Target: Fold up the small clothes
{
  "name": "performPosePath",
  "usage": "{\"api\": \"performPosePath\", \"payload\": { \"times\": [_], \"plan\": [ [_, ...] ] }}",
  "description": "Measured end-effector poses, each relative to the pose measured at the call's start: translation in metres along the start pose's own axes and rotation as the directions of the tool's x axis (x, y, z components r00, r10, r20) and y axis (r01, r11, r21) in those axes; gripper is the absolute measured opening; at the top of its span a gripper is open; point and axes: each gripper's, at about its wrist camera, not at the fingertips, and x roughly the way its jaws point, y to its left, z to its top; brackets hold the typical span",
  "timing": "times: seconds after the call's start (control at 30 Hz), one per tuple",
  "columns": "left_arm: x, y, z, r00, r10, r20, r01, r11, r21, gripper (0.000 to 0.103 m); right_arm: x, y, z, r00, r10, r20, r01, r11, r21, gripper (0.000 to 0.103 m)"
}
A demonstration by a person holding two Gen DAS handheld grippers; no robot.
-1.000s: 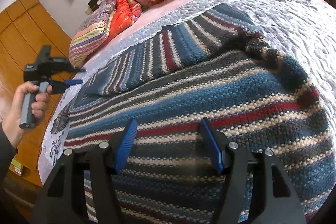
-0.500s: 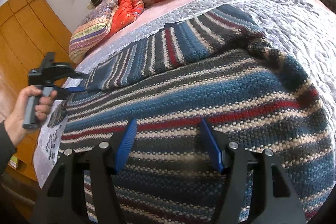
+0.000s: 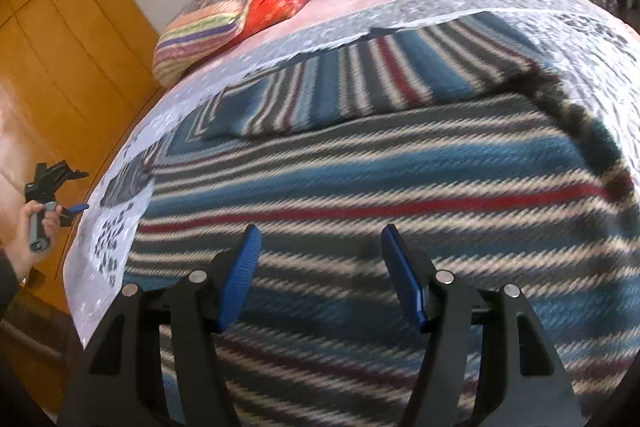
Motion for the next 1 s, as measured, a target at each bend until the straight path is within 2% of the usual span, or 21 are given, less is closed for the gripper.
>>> {"api": "performPosePath", "payload": {
  "times": [0.17, 0.3, 0.37, 0.4, 0.47, 0.53, 0.57, 0.63, 0.7, 0.8, 0.9, 1.0],
  "plan": [
    [0.029, 0.031, 0.022, 1.0, -0.001, -0.009, 0.001, 0.998, -0.064, 0.079, 0.004, 0.026, -0.012, 0.999, 0.004, -0.048, -0.005, 0.999, -0.04, 0.063],
    [0.05, 0.03, 0.032, 1.0, -0.004, -0.014, 0.003, 0.999, -0.054, 0.078, 0.007, 0.036, -0.015, 0.998, -0.002, -0.065, -0.001, 0.999, -0.052, 0.063],
    [0.056, 0.03, 0.039, 1.0, 0.001, 0.007, 0.0, 0.998, -0.059, 0.075, 0.008, 0.038, -0.015, 0.998, -0.007, -0.07, 0.003, 0.999, -0.045, 0.063],
    [0.058, 0.031, 0.041, 1.0, 0.007, 0.018, -0.006, 0.998, -0.065, 0.07, 0.008, 0.038, -0.015, 0.997, -0.008, -0.072, 0.005, 0.999, -0.042, 0.063],
    [0.057, 0.035, 0.044, 0.999, 0.034, 0.023, -0.032, 0.997, -0.071, 0.04, 0.008, 0.039, -0.016, 0.997, -0.011, -0.075, 0.008, 0.999, -0.037, 0.063],
    [0.058, 0.041, 0.048, 0.999, 0.037, 0.024, -0.035, 0.995, -0.09, 0.022, 0.008, 0.041, -0.016, 0.997, -0.011, -0.079, 0.008, 0.999, -0.037, 0.063],
    [0.058, 0.042, 0.05, 0.999, 0.029, 0.023, -0.026, 0.995, -0.095, 0.016, 0.007, 0.043, -0.017, 0.997, -0.011, -0.08, 0.008, 0.999, -0.038, 0.063],
    [0.049, 0.036, 0.053, 0.999, 0.014, 0.043, -0.01, 0.997, -0.075, 0.011, 0.006, 0.045, -0.017, 0.996, -0.01, -0.084, 0.007, 0.999, -0.04, 0.063],
    [0.034, 0.019, 0.057, 0.997, -0.017, 0.071, 0.02, 0.999, -0.037, 0.01, 0.005, 0.047, -0.017, 0.996, -0.01, -0.086, 0.007, 0.999, -0.039, 0.063],
    [-0.006, -0.023, 0.064, 0.986, -0.107, 0.129, 0.104, 0.994, 0.031, 0.01, -0.001, 0.05, -0.016, 0.997, -0.007, -0.082, 0.004, 0.999, -0.036, 0.063],
    [-0.056, -0.077, 0.072, 0.96, -0.207, 0.19, 0.186, 0.975, 0.125, 0.01, -0.013, 0.054, -0.014, 0.998, -0.004, -0.066, 0.002, 0.999, -0.038, 0.063],
    [-0.098, -0.135, 0.068, 0.935, -0.288, 0.206, 0.239, 0.942, 0.235, 0.01, -0.025, 0.054, -0.013, 0.999, 0.001, -0.054, -0.003, 1.0, -0.027, 0.063]
  ]
}}
